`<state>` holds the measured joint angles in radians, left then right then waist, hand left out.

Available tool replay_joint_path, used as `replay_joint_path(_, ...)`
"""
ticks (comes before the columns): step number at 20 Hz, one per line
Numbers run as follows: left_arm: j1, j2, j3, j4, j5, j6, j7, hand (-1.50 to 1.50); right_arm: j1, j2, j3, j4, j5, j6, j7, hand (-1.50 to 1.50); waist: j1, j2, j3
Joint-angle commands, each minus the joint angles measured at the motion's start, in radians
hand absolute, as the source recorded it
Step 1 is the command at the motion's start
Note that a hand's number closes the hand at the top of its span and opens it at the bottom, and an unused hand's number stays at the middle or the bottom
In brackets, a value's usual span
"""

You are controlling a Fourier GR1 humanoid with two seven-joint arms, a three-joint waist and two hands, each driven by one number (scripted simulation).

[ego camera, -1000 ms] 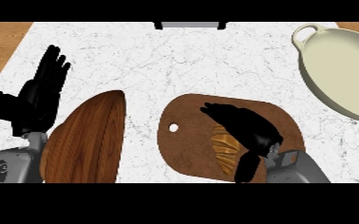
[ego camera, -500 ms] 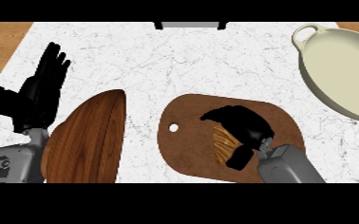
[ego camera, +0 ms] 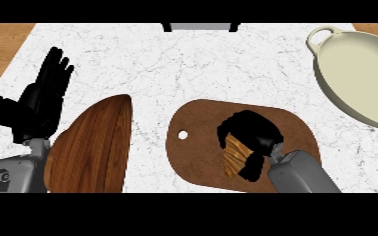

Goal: Pick the croissant from the cutting board and place it in the pot

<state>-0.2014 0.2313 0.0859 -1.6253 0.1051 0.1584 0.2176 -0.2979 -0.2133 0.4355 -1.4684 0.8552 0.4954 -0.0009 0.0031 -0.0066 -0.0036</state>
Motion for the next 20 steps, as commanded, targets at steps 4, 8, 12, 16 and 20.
replay_joint_path(4,0.040,-0.026,-0.003,-0.077,-0.031,0.006,0.038,0.00,0.080,0.029,0.000,-0.092,0.055,0.024,0.010,1.50,-0.003,0.005,0.004)
replay_joint_path(8,0.031,0.009,0.039,-0.021,-0.002,-0.013,0.016,0.00,0.367,-0.290,0.030,-0.343,0.012,-0.027,-0.266,1.50,-0.046,-0.004,0.004)
replay_joint_path(12,0.083,0.004,0.046,-0.027,-0.001,-0.019,-0.009,0.00,0.566,-0.502,-0.050,-0.543,-0.029,-0.081,-0.424,1.50,-0.058,-0.006,0.004)
replay_joint_path(16,0.093,0.010,0.049,-0.079,0.007,-0.020,0.014,0.00,0.735,-0.532,-0.268,-0.644,-0.187,-0.182,-0.518,1.50,-0.069,-0.009,0.004)
replay_joint_path(20,0.071,0.035,0.076,-0.071,0.031,-0.036,0.033,0.00,0.735,-0.434,-0.501,-0.637,-0.418,-0.215,-0.536,1.50,-0.061,-0.004,0.005)
